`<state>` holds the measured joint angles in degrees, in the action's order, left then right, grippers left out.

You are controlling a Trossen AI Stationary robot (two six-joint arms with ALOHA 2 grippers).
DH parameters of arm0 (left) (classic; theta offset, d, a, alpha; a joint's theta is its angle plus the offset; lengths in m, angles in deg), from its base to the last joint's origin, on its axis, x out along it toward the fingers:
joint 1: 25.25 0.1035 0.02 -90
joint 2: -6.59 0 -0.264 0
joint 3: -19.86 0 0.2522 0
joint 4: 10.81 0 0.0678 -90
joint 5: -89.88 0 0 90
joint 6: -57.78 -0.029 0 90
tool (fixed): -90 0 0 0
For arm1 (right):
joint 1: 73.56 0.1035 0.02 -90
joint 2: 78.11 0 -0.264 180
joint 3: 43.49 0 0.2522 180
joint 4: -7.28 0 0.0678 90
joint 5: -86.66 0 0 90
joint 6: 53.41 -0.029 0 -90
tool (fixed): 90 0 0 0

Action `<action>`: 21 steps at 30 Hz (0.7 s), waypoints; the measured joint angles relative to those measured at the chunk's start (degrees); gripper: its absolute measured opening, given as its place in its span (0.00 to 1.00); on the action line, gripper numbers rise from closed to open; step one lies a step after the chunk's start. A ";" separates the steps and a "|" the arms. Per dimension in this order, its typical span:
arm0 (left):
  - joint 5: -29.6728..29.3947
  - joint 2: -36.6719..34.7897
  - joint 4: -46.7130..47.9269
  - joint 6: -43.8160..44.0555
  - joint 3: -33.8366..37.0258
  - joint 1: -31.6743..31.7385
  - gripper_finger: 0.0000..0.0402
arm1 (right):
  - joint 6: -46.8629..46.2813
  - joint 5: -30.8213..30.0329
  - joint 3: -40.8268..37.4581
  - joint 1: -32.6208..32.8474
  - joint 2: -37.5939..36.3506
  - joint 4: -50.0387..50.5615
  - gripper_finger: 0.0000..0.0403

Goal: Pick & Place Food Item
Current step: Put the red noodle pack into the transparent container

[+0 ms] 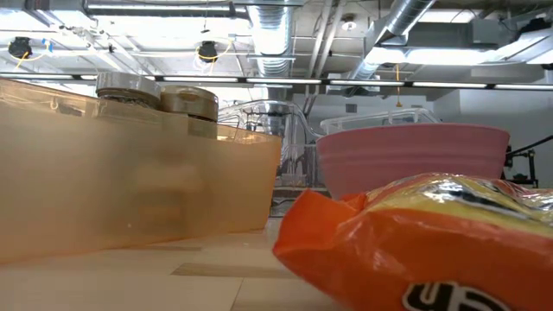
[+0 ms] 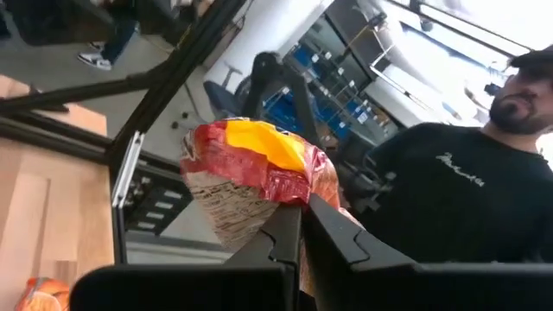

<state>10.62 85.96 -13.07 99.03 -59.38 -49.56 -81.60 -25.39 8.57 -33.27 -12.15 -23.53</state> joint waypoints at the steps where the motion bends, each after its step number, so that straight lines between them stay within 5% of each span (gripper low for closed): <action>1: 0.50 0.87 -0.65 -0.08 0.00 0.12 0.00 | -2.37 3.07 0.00 -1.22 0.23 0.02 0.52; 8: 4.21 5.80 -4.56 -1.74 0.00 0.28 0.00 | -13.53 17.58 0.00 -6.56 2.72 -0.38 0.66; 15: 5.74 7.76 -7.60 -3.16 0.02 0.28 0.00 | -20.20 23.90 -0.02 -9.39 7.82 -2.37 0.66; 21: 5.74 7.74 -9.44 -3.42 0.00 0.50 0.00 | -24.07 27.03 0.16 -10.72 15.39 -14.54 0.66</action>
<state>16.35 93.70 -22.51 95.61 -59.38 -49.06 -105.68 1.64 8.73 -43.99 3.24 -38.07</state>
